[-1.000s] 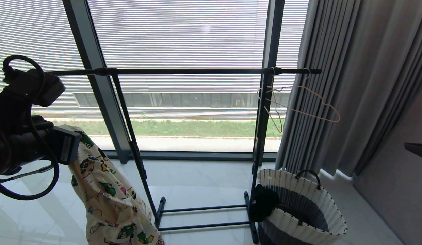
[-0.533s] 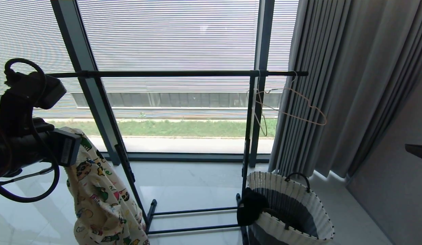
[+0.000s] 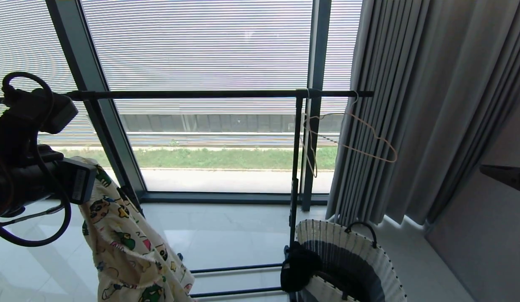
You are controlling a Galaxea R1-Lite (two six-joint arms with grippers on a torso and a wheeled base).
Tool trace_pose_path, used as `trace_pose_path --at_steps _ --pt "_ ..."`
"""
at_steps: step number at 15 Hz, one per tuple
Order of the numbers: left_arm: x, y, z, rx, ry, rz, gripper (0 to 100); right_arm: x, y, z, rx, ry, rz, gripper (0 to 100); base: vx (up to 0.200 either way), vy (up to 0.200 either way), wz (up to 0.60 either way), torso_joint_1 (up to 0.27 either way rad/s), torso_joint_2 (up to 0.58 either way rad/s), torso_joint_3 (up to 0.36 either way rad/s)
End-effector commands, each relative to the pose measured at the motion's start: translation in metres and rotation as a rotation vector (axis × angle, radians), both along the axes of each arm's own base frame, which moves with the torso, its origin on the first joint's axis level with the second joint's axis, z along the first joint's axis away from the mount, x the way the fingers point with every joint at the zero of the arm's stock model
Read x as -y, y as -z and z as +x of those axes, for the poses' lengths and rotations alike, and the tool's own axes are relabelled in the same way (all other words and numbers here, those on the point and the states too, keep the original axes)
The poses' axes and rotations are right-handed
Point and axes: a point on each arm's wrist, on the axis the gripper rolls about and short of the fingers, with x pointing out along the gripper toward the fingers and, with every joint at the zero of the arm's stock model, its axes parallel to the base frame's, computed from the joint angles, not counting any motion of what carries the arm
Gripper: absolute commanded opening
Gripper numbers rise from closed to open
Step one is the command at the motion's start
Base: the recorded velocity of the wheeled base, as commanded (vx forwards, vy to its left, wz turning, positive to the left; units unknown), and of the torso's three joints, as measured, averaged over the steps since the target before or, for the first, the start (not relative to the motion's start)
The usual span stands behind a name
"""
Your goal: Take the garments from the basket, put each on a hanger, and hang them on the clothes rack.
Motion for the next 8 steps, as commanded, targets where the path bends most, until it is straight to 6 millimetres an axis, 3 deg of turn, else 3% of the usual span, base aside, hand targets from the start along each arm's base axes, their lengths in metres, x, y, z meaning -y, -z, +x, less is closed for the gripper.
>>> trace_pose_path --at_steps 1,8 --pt "0.0 0.0 0.001 0.0 0.0 0.001 0 0.0 0.006 0.014 -0.026 -0.008 0.001 100 0.2 0.0 0.0 0.007 0.01 -0.002" --pt "0.001 -0.003 0.003 0.022 0.001 -0.001 0 0.0 0.019 0.045 -0.08 -0.054 0.025 100 0.2 0.0 0.0 0.003 0.0 0.002"
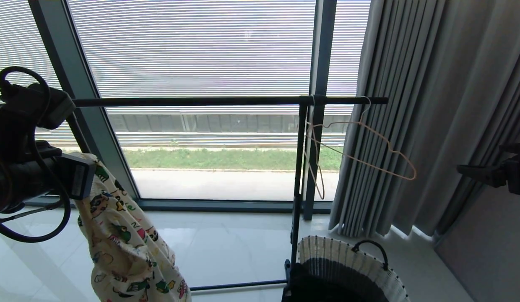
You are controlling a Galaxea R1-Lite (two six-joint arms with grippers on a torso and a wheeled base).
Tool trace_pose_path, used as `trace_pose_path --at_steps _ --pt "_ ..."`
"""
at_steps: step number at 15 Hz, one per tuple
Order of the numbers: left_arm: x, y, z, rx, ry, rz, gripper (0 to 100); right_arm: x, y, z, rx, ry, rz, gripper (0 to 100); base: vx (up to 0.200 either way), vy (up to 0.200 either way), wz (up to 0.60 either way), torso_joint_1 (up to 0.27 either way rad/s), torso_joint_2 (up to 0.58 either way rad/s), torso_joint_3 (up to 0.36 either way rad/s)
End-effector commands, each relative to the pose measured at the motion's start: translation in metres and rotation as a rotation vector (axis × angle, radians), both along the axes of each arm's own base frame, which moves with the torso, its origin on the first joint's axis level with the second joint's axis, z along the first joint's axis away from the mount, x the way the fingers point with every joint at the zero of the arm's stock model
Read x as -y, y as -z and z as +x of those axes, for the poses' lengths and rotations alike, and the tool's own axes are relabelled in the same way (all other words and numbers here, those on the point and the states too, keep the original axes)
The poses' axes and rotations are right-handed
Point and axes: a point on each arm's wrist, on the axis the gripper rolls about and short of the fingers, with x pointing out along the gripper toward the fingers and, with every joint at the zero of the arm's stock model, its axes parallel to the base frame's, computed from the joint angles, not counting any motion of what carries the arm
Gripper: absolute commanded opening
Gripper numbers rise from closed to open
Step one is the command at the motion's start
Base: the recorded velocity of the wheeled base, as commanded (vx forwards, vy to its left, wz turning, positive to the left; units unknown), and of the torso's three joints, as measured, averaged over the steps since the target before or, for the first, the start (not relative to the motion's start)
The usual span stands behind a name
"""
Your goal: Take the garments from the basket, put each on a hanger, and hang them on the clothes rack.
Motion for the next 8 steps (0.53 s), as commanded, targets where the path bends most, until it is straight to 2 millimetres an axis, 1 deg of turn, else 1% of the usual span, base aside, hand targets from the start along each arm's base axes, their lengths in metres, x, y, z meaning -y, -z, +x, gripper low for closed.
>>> trace_pose_path --at_steps 1,2,5,7,8 --pt "0.0 0.001 0.001 -0.003 0.0 0.001 0 0.003 0.009 0.019 -0.025 0.013 0.001 100 0.2 0.0 0.0 0.002 0.0 0.002" --pt "0.0 0.001 0.001 -0.004 0.001 0.002 0 0.005 0.012 0.027 -0.022 0.02 0.002 100 0.2 0.0 0.0 -0.002 0.0 0.002" --pt "0.001 0.003 0.004 -0.015 0.0 0.002 0 0.012 0.02 0.043 -0.036 0.038 0.005 100 0.2 0.0 0.0 0.002 0.0 -0.001" --pt "0.001 0.005 0.007 -0.024 0.0 0.005 0 0.014 0.026 0.057 -0.063 0.01 0.024 100 0.2 0.0 0.0 0.0 0.0 0.002" --pt "0.001 0.005 0.007 -0.025 0.0 0.006 0 0.015 0.029 0.064 -0.075 -0.003 0.031 100 0.0 0.0 0.0 0.0 0.0 0.0"
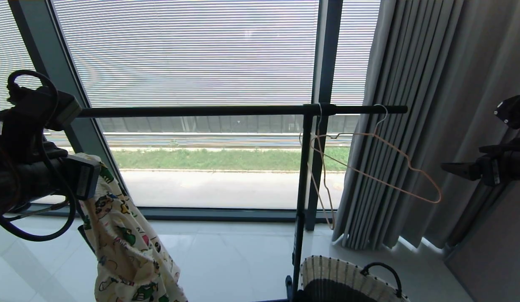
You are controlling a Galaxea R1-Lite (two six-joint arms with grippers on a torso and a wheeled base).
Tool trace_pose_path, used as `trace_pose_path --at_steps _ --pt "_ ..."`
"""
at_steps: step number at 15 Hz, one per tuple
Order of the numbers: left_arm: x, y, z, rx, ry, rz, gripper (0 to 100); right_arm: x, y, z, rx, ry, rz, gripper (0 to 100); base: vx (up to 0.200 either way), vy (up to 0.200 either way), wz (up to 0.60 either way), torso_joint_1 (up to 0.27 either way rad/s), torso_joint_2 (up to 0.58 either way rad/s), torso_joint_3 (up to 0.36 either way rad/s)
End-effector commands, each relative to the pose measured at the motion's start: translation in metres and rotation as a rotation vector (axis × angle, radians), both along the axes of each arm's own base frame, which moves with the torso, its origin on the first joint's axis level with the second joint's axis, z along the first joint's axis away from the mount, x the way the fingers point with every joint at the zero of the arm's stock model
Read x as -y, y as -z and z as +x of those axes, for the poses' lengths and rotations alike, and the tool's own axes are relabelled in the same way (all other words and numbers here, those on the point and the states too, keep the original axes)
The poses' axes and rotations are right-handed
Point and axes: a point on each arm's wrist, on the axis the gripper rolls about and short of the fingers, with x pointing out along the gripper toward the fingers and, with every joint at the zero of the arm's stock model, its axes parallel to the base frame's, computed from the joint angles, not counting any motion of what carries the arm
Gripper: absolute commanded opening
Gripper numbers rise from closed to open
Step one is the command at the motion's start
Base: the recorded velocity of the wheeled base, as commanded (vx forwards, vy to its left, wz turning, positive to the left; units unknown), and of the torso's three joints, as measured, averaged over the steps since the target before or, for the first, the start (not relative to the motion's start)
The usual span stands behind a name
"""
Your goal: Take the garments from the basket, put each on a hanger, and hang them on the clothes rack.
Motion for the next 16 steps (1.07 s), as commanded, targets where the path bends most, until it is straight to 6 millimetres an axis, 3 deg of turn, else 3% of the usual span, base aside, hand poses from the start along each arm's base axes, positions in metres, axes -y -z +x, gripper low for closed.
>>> trace_pose_path --at_steps 1,11,13,16 --pt "0.0 0.002 0.002 -0.009 0.0 0.002 0 0.002 0.01 0.018 -0.042 -0.009 0.009 100 0.0 0.0 0.0 0.0 0.0 0.0" --pt "0.001 -0.01 0.003 0.111 0.001 -0.014 0 0.02 0.068 0.146 -0.104 -0.224 -0.056 100 0.0 0.0 0.0 0.0 0.0 0.0" --pt "0.001 -0.012 0.003 0.128 0.0 -0.016 0 0.02 0.073 0.157 -0.126 -0.266 -0.06 100 0.0 0.0 0.0 0.0 0.0 0.0" --pt "0.001 -0.013 0.003 0.132 0.001 -0.016 0 0.014 0.077 0.159 -0.166 -0.31 -0.042 100 0.0 0.0 0.0 0.0 0.0 0.0"
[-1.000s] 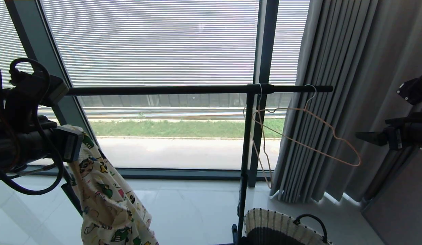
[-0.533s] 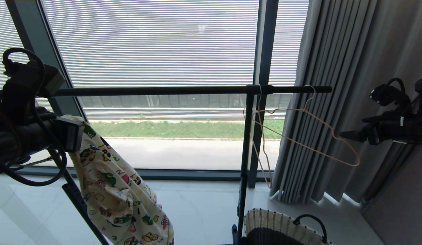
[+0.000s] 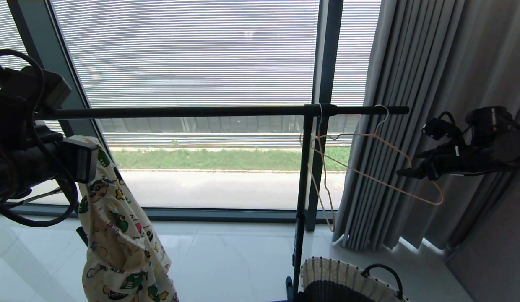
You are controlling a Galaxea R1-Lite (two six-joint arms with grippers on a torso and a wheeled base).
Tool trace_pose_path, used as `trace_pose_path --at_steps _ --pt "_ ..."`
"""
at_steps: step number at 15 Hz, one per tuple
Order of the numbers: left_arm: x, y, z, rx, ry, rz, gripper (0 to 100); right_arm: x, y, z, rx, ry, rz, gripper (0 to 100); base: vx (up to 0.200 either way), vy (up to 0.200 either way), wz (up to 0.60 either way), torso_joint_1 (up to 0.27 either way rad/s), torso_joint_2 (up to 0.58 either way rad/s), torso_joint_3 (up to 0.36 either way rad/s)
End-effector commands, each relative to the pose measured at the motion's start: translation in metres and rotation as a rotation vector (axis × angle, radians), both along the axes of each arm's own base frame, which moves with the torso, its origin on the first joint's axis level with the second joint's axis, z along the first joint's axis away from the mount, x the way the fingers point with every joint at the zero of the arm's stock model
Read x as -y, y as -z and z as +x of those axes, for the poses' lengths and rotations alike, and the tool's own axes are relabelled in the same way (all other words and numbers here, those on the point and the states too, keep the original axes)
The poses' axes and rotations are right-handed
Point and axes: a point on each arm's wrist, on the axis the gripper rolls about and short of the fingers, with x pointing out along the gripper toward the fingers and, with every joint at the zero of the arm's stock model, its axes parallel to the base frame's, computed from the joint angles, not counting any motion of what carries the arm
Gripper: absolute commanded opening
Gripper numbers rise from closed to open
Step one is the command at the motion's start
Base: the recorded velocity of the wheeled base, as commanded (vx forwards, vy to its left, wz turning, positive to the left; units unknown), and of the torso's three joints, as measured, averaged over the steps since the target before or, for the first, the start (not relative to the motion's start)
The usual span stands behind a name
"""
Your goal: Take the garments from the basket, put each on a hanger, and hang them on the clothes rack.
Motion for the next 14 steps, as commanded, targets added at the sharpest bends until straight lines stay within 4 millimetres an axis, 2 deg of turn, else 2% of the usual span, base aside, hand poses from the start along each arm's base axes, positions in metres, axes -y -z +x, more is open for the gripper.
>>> trace_pose_path --at_steps 1,5,9,11,14 --pt "0.0 -0.001 0.0 0.002 -0.001 0.0 0 -0.009 0.009 0.004 -0.041 -0.019 0.011 100 0.0 0.0 0.0 0.0 0.0 0.0" --pt "0.0 -0.001 0.0 0.002 0.0 0.0 0 -0.036 -0.004 -0.005 -0.08 -0.023 0.074 100 0.0 0.0 0.0 0.0 0.0 0.0" --pt "0.0 -0.001 0.0 0.002 -0.001 0.0 0 -0.04 -0.011 -0.01 -0.076 -0.025 0.082 100 0.0 0.0 0.0 0.0 0.0 0.0" --pt "0.0 -0.001 0.0 0.003 -0.001 -0.001 0 -0.044 -0.014 -0.019 -0.127 -0.027 0.079 100 0.0 0.0 0.0 0.0 0.0 0.0" --pt "0.0 -0.002 -0.001 0.007 0.0 -0.002 0 -0.052 -0.016 -0.02 -0.155 -0.013 0.121 100 0.0 0.0 0.0 0.0 0.0 0.0"
